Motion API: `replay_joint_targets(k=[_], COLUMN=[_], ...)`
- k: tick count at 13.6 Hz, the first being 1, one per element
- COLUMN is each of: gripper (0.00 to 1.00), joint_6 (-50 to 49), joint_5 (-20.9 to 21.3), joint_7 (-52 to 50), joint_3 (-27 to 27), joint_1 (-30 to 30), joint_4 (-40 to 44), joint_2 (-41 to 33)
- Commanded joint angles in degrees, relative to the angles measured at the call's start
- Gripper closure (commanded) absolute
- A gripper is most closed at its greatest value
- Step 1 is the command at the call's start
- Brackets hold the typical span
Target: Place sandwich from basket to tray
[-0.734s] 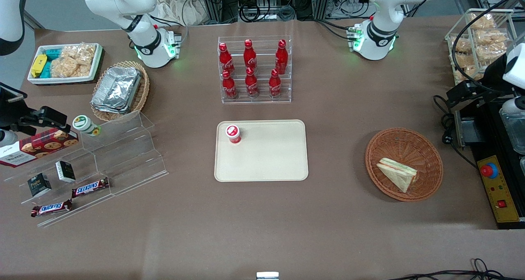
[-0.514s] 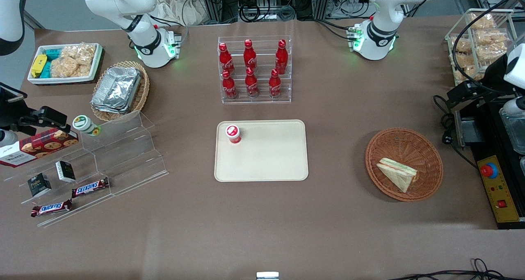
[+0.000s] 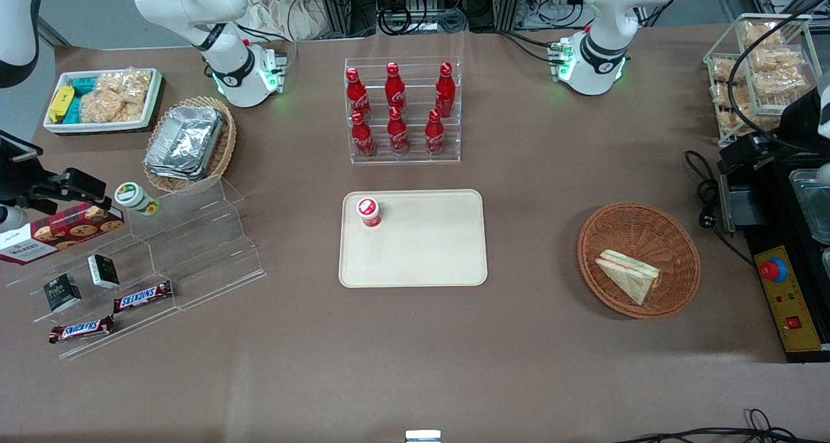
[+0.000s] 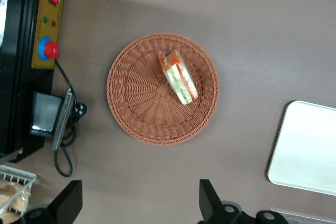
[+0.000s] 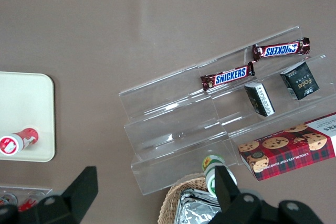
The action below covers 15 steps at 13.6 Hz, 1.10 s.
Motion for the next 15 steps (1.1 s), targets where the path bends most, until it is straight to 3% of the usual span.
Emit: replay_joint_targets(k=[1,7,15], gripper=[0.0,0.0,0.0], joint_6=[4.03,15.28,38.59], joint_5=[-0.71,-0.8,-1.24], joint_7=[-5.69,-20.1,-29.43], joint_3=[-0.1,-0.1,-0.28], joint_1=[0.56,0.56,0.47], joint_4=[-0.85,-2.17,-7.18], joint_2=[4.63,15.52,28.19])
